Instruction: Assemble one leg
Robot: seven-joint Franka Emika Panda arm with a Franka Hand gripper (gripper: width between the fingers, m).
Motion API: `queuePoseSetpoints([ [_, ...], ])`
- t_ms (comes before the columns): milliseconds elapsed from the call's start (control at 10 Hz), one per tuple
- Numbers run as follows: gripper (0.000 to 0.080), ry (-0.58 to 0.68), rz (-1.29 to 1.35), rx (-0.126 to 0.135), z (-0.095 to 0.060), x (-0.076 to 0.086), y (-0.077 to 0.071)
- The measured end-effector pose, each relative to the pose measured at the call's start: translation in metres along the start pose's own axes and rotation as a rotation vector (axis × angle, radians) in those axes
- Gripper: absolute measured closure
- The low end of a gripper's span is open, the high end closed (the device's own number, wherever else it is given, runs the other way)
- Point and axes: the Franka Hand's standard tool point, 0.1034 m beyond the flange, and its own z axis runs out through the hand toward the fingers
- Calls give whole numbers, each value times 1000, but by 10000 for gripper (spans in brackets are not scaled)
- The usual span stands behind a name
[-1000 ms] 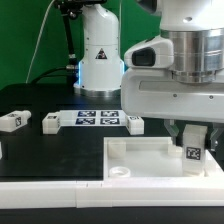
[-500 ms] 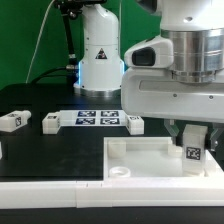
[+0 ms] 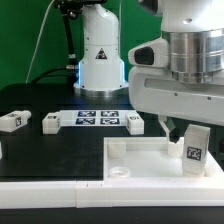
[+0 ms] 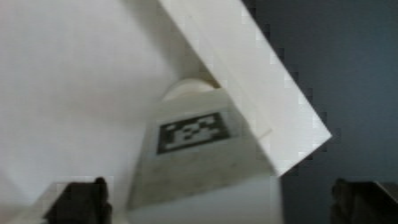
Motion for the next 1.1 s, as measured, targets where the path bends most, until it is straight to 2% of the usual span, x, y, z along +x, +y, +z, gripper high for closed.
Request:
queuePoseSetpoints([
  [200,155,-17,159,12,0,-4,-3],
  [500,150,-17,152,12,1,-4,-3],
  [1100,150,-16,-113,12,0,-4,-3],
])
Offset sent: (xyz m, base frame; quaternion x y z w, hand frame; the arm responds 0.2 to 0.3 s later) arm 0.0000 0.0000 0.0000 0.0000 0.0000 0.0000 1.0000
